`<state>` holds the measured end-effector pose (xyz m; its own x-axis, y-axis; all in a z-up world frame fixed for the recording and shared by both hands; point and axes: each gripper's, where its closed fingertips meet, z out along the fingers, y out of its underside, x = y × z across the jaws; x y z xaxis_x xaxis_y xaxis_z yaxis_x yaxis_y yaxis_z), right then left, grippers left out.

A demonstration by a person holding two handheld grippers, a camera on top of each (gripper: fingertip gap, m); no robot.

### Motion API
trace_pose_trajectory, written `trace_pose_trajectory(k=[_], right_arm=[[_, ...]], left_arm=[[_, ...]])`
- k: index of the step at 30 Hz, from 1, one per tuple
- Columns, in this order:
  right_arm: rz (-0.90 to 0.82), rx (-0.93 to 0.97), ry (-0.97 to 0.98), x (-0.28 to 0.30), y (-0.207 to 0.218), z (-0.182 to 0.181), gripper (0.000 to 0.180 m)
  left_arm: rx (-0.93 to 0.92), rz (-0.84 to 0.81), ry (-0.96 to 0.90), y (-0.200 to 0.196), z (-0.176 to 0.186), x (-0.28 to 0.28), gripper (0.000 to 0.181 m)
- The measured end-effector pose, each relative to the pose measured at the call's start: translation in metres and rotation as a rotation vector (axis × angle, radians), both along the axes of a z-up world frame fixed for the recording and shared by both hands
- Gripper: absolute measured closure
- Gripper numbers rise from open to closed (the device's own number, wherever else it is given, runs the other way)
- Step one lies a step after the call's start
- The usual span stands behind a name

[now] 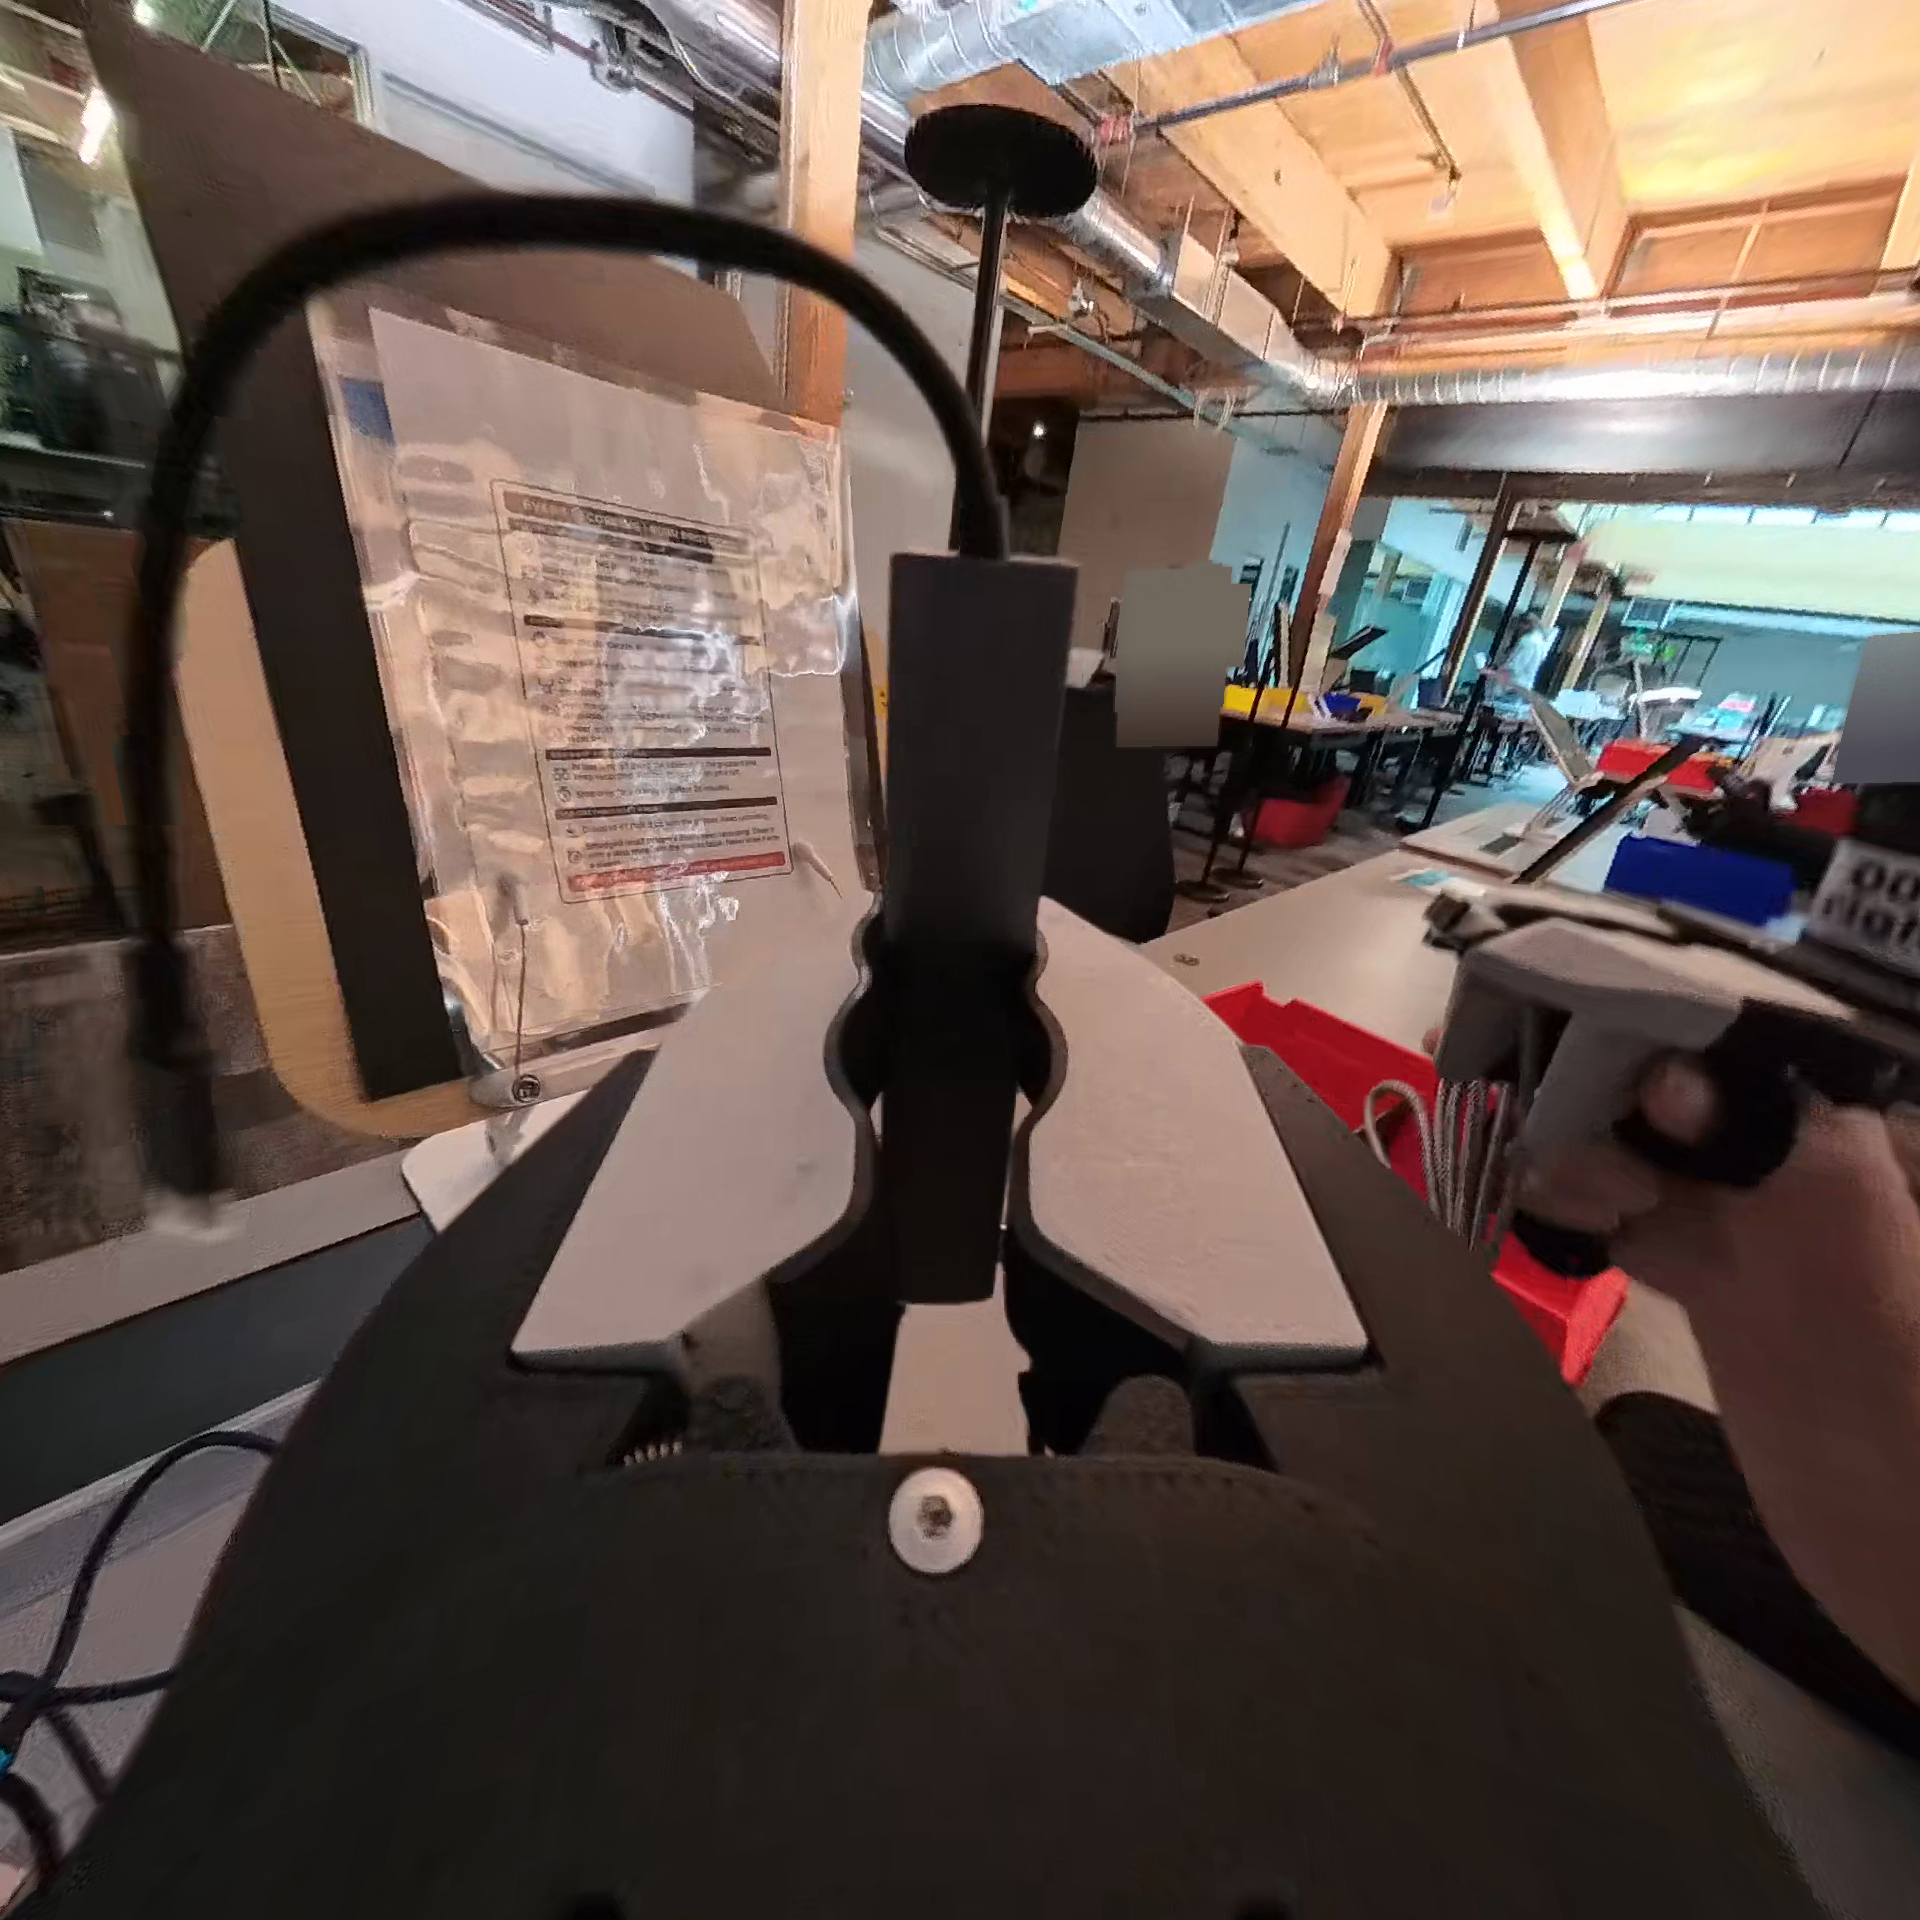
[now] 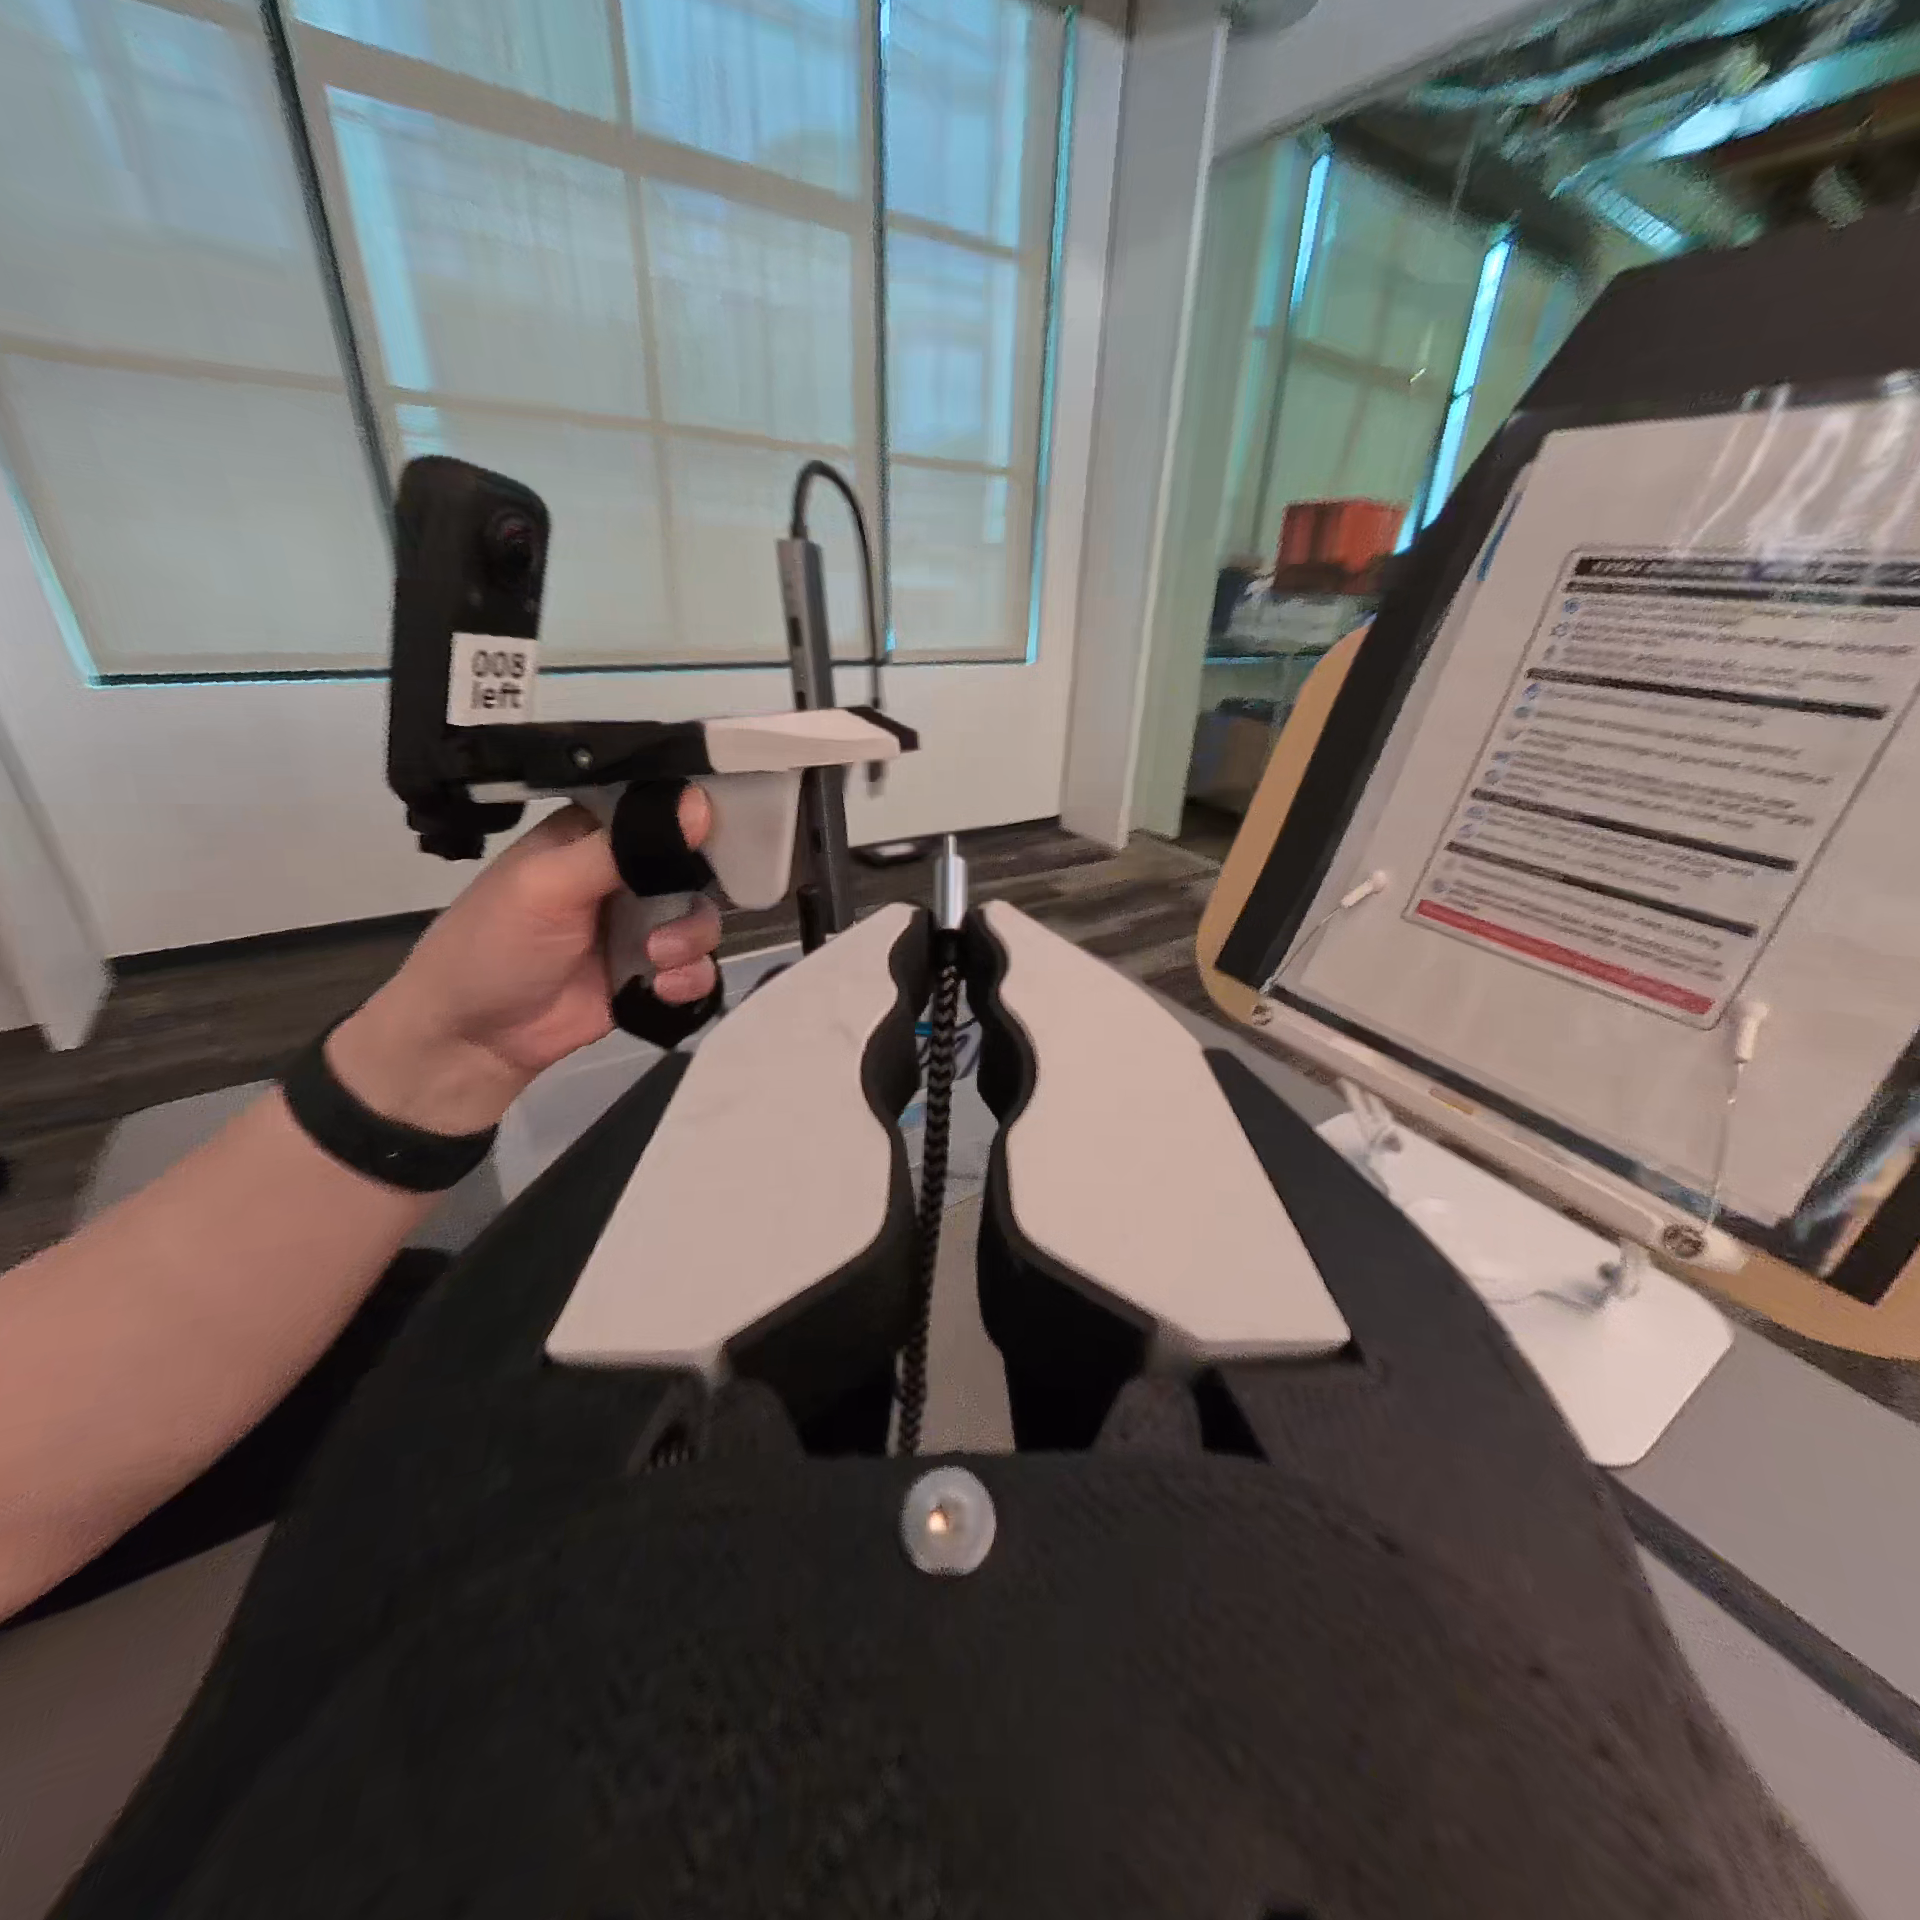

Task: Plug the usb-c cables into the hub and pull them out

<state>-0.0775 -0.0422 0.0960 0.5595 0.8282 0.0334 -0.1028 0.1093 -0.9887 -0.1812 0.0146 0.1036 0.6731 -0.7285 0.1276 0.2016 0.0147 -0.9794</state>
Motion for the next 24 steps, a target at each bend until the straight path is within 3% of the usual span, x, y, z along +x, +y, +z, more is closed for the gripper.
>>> trace_pose_trajectory(k=[1,4,10,14,21,24], right_arm=[[0.016,-0.015,0.014,0.008,-0.001,0.006,0.173],[-0.015,-0.026,-0.03,0.04,0.0,0.018,0.174],[-0.284,-0.119,-0.174,0.143,0.019,0.014,0.174],[-0.499,-0.284,-0.32,0.206,0.037,-0.026,0.173],[-0.499,-0.629,-0.464,0.236,0.06,-0.113,0.173],[-0.424,-0.815,-0.55,0.246,0.051,-0.156,0.174]], left_arm=[[-0.005,-0.006,0.019,0.0,-0.002,0.003,0.161],[-0.033,-0.026,0.07,0.001,-0.01,0.008,0.161],[-0.048,-0.078,0.097,-0.006,-0.012,0.018,0.161],[-0.036,-0.086,0.127,-0.011,-0.012,0.025,0.161],[-0.032,-0.098,0.176,-0.018,-0.015,0.037,0.161],[-0.032,-0.103,0.193,-0.019,-0.017,0.041,0.161]])
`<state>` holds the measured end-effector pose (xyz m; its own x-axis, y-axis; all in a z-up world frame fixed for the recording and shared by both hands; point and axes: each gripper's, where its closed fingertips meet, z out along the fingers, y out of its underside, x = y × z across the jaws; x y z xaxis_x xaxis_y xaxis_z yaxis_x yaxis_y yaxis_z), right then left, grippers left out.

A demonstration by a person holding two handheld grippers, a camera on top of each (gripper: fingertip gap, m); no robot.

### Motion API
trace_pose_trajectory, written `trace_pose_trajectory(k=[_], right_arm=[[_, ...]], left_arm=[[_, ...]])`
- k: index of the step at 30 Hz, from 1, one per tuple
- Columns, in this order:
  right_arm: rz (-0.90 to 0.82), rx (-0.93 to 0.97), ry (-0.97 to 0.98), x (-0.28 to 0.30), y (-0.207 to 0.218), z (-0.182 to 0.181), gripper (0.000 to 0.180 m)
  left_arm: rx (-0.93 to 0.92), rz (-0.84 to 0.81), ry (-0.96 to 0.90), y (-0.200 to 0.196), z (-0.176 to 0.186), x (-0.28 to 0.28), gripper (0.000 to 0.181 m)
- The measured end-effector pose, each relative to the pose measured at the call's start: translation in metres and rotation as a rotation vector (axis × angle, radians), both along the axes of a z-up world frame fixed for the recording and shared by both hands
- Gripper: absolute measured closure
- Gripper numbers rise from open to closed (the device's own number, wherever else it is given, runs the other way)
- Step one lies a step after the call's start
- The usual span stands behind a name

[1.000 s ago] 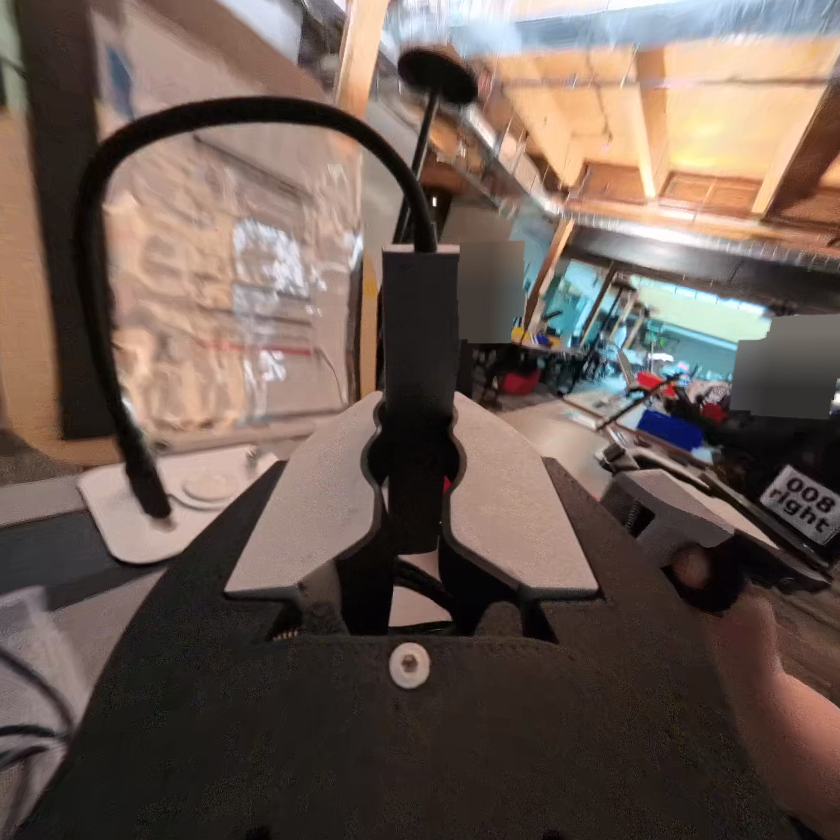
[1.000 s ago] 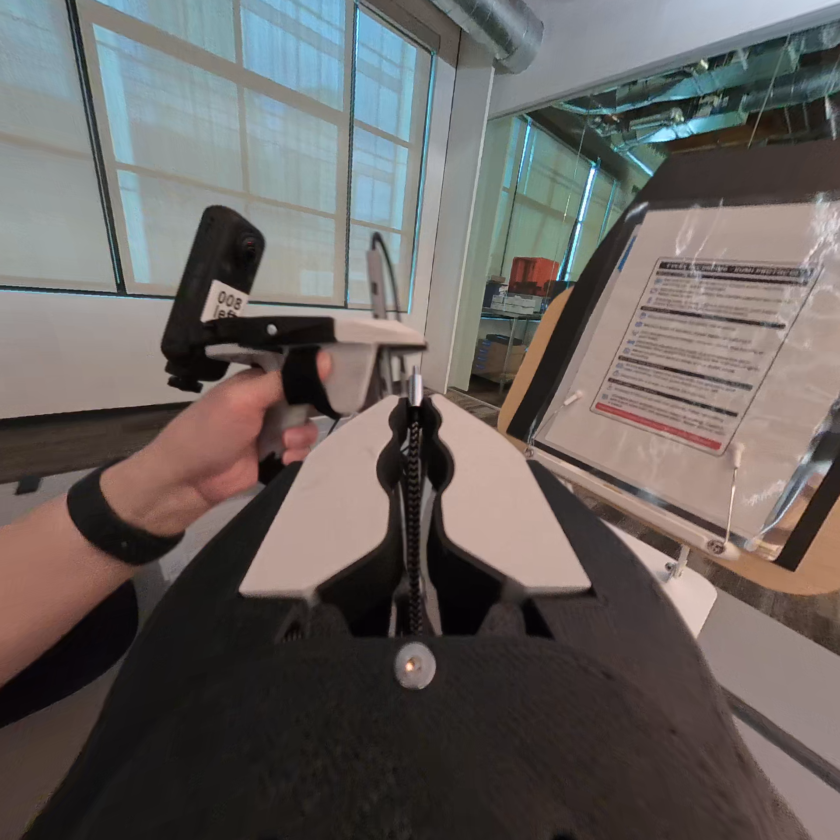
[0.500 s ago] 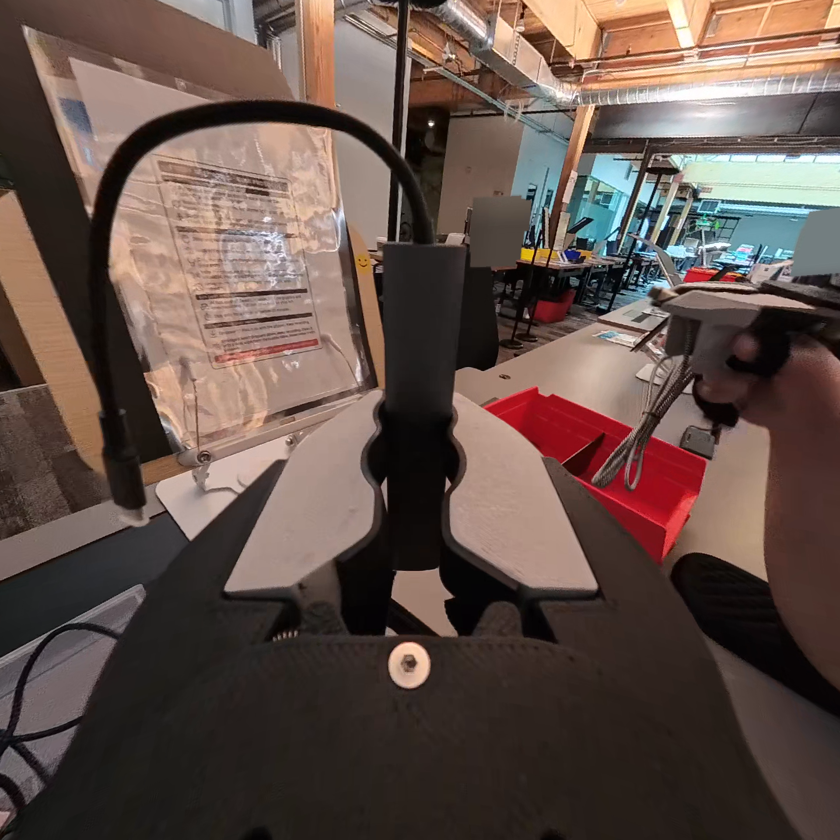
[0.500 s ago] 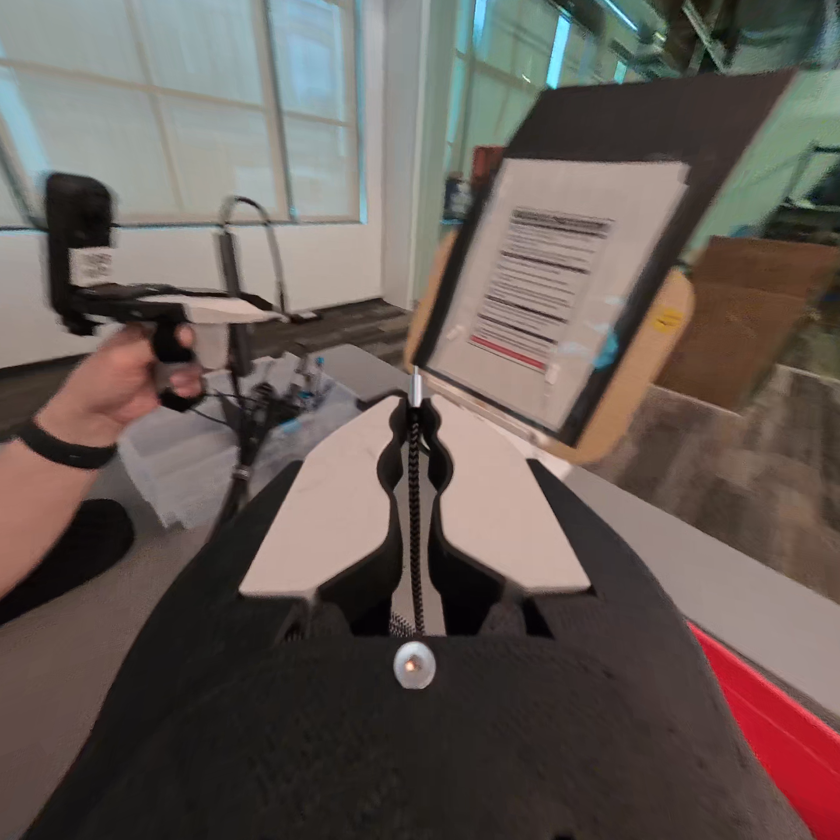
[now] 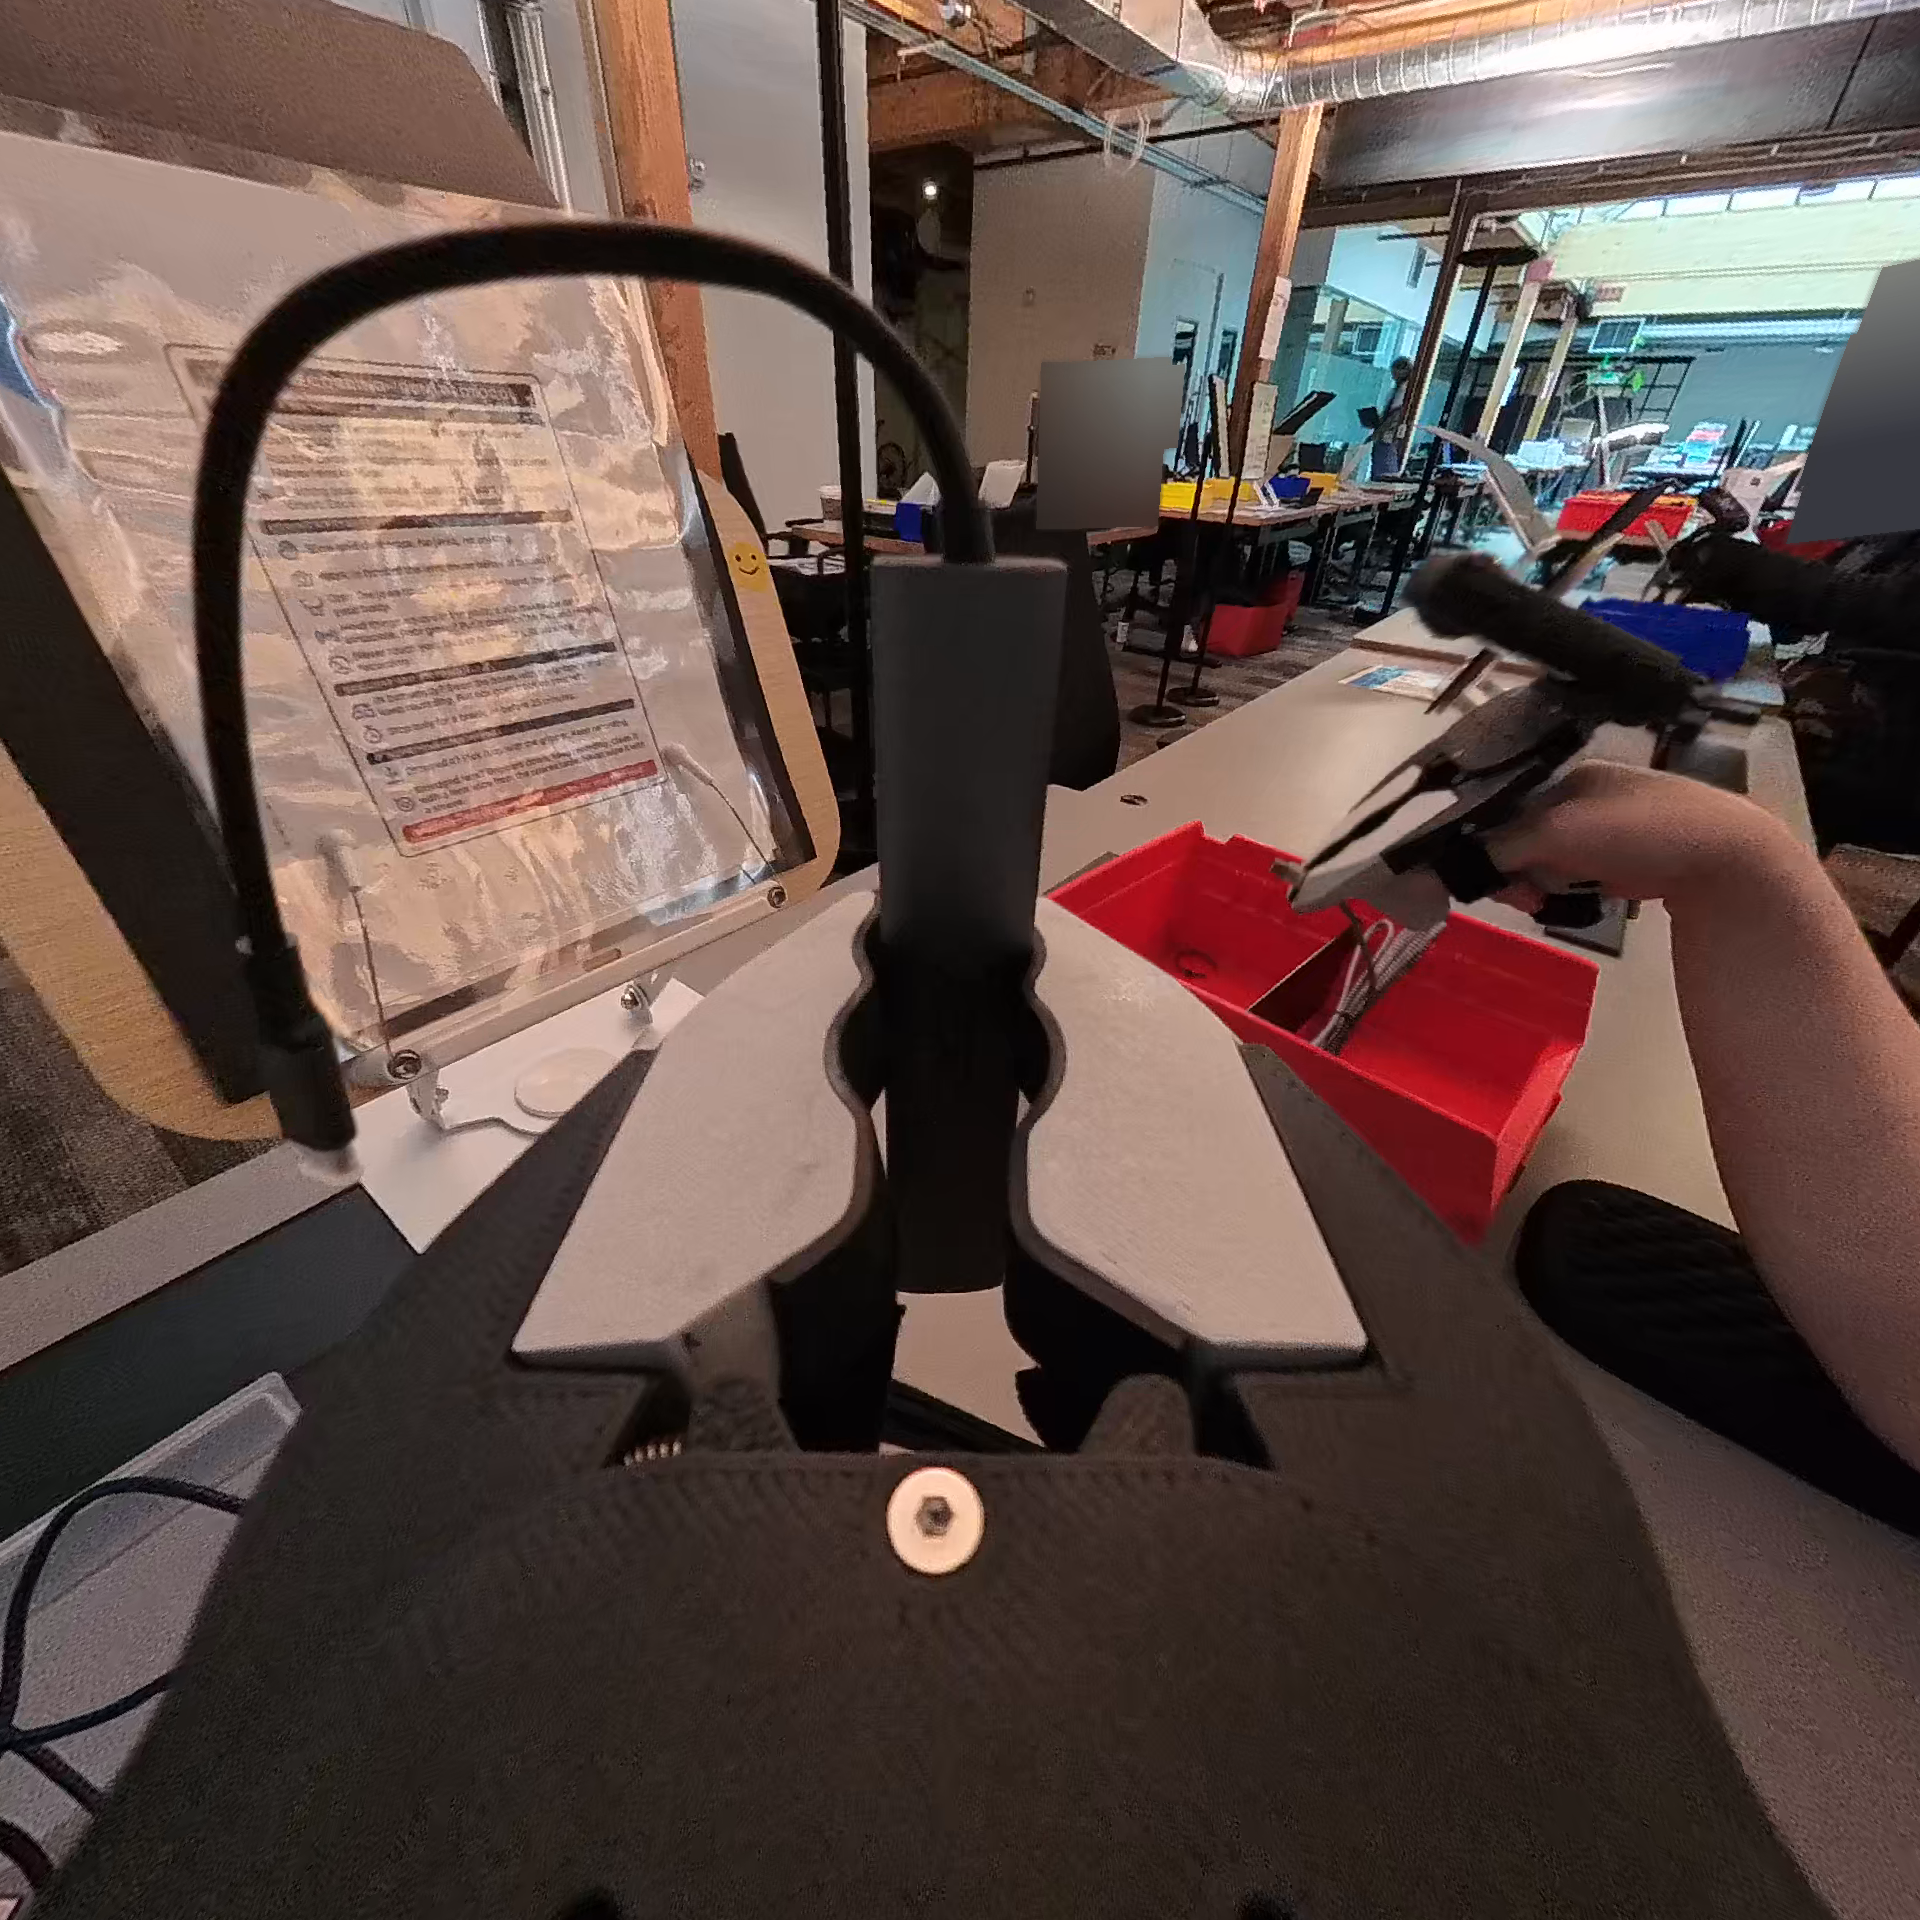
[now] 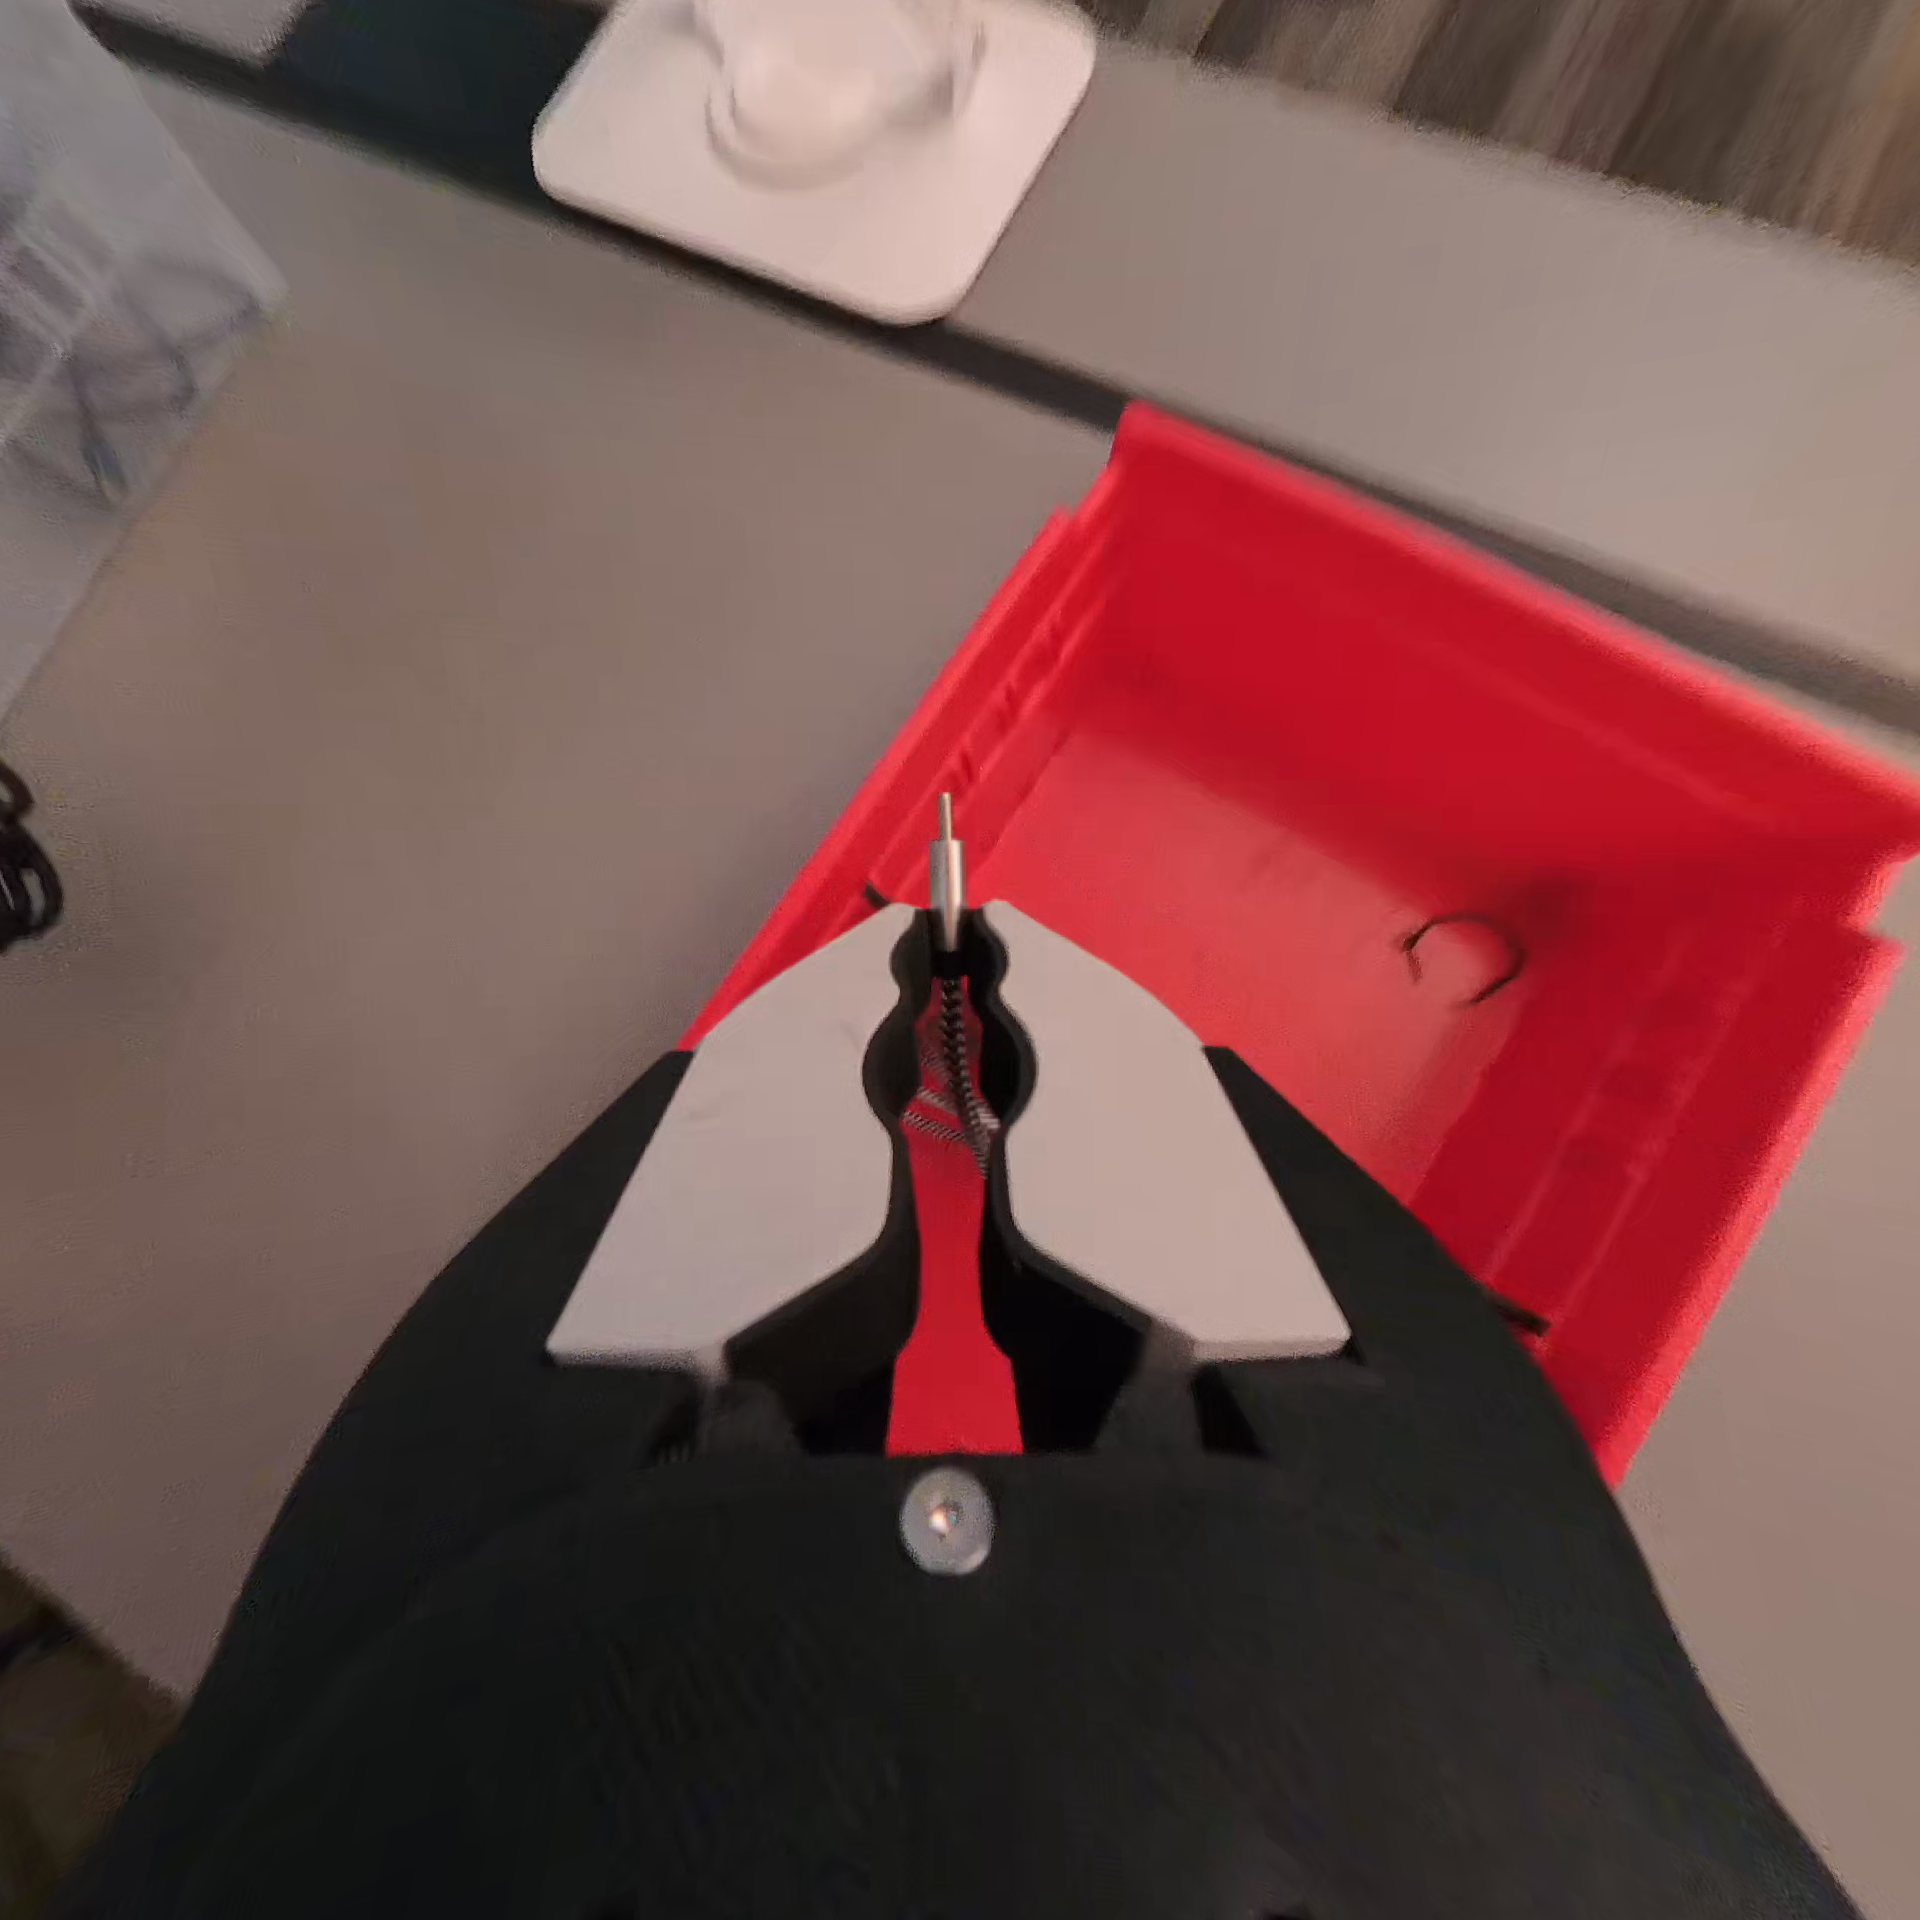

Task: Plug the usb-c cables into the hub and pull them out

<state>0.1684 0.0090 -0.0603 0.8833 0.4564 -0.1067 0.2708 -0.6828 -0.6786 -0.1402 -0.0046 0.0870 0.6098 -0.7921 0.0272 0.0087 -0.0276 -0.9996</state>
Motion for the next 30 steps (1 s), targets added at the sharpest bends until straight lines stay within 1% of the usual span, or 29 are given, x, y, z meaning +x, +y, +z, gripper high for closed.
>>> trace_pose_trajectory(k=[3,5,8,13,17,19,20,21,22,24,26,30], right_arm=[[0.012,-0.158,-0.013,0.018,-0.013,-0.032,0.173],[0.043,-0.243,0.003,0.025,-0.024,-0.048,0.173],[0.129,-0.281,0.05,0.025,-0.036,-0.057,0.173],[0.365,-0.427,0.0,0.015,-0.076,-0.082,0.173],[0.402,-0.454,0.022,0.008,-0.072,-0.09,0.173],[0.413,-0.465,0.071,0.004,-0.071,-0.086,0.173],[0.413,-0.457,0.108,0.003,-0.071,-0.082,0.172],[0.403,-0.434,0.127,0.004,-0.069,-0.077,0.165],[0.377,-0.394,0.124,0.009,-0.065,-0.072,0.156],[0.272,-0.295,0.08,0.029,-0.051,-0.061,0.13],[0.165,-0.185,0.055,0.052,-0.041,-0.047,0.129],[0.041,0.031,0.139,0.086,-0.031,-0.013,0.123]], left_arm=[[-0.004,-0.001,0.013,0.0,-0.002,0.002,0.16],[-0.008,-0.004,0.015,0.001,-0.003,0.003,0.16],[-0.015,-0.008,0.022,0.001,-0.006,0.005,0.161],[-0.023,-0.017,0.038,0.001,-0.01,0.01,0.16],[-0.028,-0.023,0.051,0.001,-0.014,0.014,0.161],[-0.029,-0.025,0.056,0.0,-0.014,0.016,0.161],[-0.028,-0.026,0.057,0.0,-0.014,0.016,0.161],[-0.027,-0.027,0.057,-0.001,-0.014,0.016,0.161],[-0.027,-0.028,0.056,-0.001,-0.013,0.016,0.161],[-0.025,-0.03,0.054,-0.002,-0.012,0.016,0.161],[-0.024,-0.031,0.054,-0.003,-0.012,0.016,0.161],[-0.021,-0.031,0.055,-0.003,-0.011,0.017,0.161]])
